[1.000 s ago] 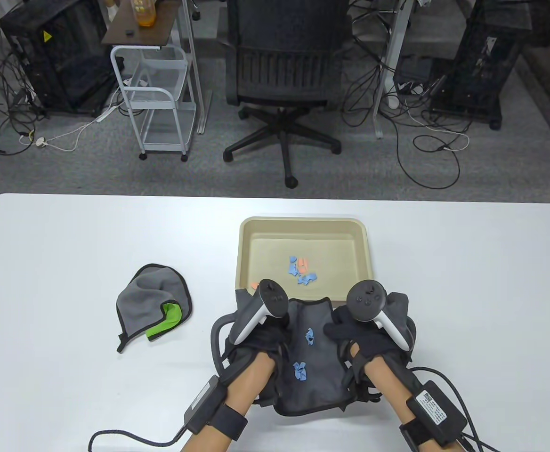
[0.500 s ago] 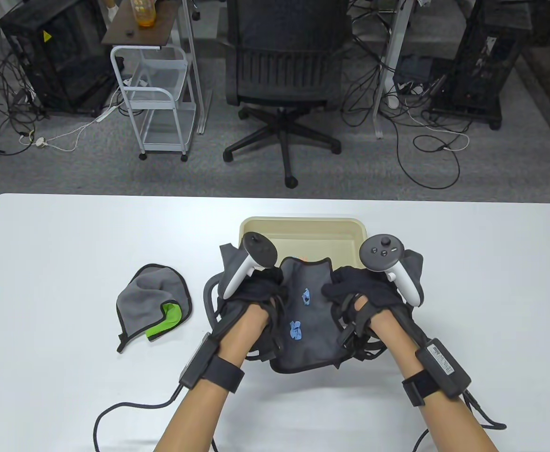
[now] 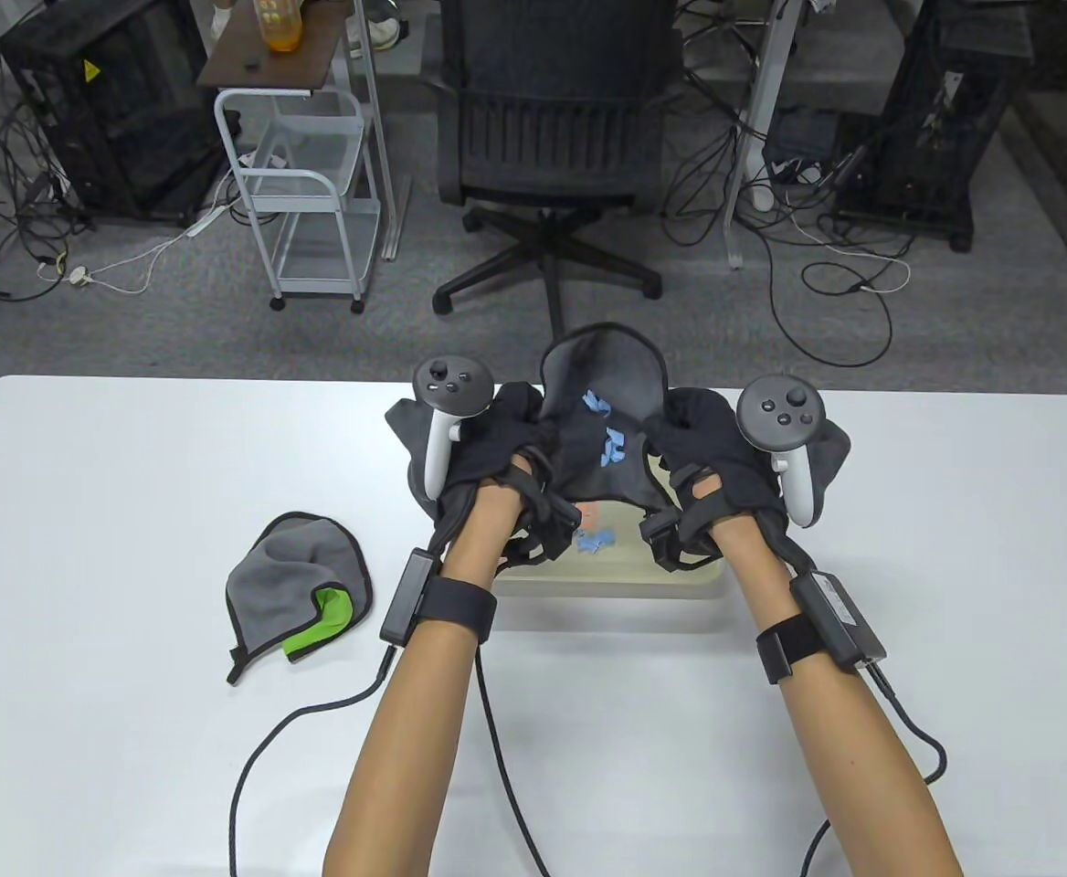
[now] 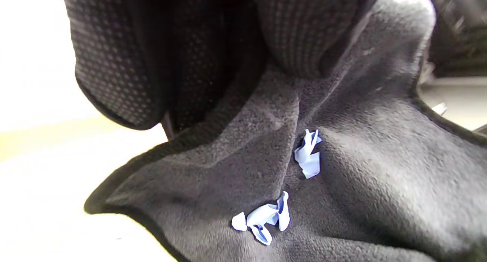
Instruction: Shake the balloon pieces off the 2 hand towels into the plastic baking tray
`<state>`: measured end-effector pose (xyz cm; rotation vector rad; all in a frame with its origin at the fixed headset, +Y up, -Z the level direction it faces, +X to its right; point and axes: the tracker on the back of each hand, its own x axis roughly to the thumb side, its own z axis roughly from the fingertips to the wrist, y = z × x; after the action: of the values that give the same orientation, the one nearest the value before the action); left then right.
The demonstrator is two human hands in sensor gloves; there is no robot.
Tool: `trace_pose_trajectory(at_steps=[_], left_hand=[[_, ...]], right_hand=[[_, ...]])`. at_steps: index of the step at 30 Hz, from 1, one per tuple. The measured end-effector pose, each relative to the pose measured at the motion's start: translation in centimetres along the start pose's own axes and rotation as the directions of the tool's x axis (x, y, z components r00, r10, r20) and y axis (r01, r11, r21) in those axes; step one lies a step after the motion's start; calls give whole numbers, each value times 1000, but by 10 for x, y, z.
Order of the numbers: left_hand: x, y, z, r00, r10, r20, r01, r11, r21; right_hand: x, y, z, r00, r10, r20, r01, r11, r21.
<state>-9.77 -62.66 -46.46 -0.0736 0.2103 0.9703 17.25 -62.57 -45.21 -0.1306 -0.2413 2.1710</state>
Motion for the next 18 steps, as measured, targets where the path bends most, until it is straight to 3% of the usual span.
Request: trace_pose_trajectory(at_steps=[4, 8, 11, 14, 18], left_hand=[[-27, -20, -9, 997, 65, 51, -68, 996, 64], [-56, -44, -11, 997, 9, 80, -21, 989, 148], [-65, -52, -12, 997, -40, 68, 30, 990, 141], [-62, -49, -12, 996, 1, 85, -13, 990, 138], [-38, -28, -9, 988, 58, 144, -82, 984, 160]], right_hand=[[-29, 17, 2, 999, -16, 30, 18, 998, -57], [-65, 38, 11, 999, 7, 48, -4, 997, -81], [-79, 47, 15, 999, -12, 41, 15, 998, -69], [-79, 45, 15, 998, -43, 34, 45, 997, -65], [-54, 27, 9, 996, -73, 56, 79, 991, -104]])
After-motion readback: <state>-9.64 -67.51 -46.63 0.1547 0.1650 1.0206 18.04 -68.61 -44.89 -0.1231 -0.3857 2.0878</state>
